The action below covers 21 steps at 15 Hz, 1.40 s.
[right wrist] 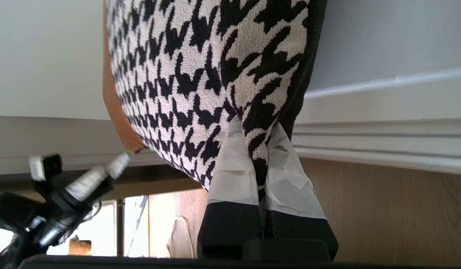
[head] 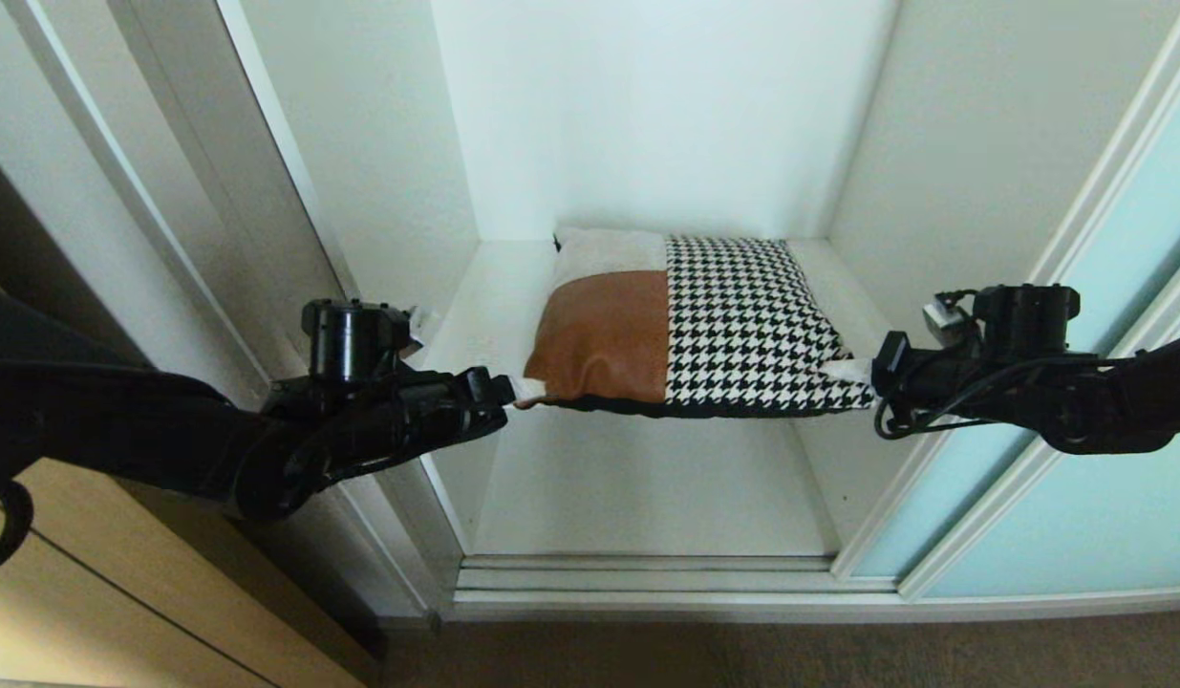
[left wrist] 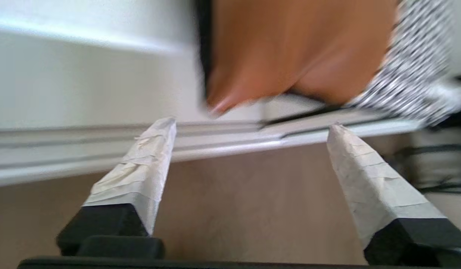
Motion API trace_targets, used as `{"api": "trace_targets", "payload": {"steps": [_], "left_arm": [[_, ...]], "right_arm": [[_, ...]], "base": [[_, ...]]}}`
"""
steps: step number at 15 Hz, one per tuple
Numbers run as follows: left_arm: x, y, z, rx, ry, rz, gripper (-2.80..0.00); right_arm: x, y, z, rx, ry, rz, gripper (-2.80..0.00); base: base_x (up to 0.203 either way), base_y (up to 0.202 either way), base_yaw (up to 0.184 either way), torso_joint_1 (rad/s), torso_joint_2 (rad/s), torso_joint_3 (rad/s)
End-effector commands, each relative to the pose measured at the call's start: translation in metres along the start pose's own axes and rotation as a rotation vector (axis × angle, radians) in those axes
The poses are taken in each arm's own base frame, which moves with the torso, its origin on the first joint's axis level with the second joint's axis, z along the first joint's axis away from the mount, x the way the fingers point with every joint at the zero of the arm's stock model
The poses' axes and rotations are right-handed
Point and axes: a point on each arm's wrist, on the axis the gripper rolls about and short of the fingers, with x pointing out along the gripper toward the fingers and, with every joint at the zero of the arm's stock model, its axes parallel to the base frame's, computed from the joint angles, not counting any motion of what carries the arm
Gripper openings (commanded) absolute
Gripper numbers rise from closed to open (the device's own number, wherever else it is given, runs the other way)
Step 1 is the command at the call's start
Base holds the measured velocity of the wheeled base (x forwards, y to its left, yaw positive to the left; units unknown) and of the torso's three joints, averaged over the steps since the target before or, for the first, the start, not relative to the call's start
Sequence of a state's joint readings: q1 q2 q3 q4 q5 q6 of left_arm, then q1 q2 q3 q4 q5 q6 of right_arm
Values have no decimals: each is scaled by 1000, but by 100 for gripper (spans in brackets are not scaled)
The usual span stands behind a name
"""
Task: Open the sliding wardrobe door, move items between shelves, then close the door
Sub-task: Place the pillow on the lower shelf
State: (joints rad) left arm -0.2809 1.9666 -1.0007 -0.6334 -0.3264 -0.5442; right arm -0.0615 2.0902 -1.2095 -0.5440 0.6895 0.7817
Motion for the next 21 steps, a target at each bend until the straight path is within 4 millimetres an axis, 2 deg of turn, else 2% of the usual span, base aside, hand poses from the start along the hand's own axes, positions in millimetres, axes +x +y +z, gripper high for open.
{"api": "trace_targets", "payload": {"steps": [1,3,8,11,14,21], "left_arm": [[13,5,0,-20,-5,-11,0],[33,18,-10,-20,-6,-10,0],[58,23,-10,-5,-24,-57,0],[64,12,-5,13,-30,-120,0],[73,10,-2,40,-85,-159,0],[88,20,-12,185,-124,-139,0]], "right_arm": [[2,-7,-4,19,27,2,-280],[3,-7,-5,20,31,3,-280],[6,-12,-11,30,50,-5,-280],[6,-14,-14,36,75,6,-280],[7,-17,-17,41,83,2,-280],[7,-19,-19,46,97,6,-280]], "base": [[0,0,0,0,0,0],[0,0,0,0,0,0],[0,0,0,0,0,0],[0,0,0,0,0,0],[0,0,0,0,0,0],[0,0,0,0,0,0]]}}
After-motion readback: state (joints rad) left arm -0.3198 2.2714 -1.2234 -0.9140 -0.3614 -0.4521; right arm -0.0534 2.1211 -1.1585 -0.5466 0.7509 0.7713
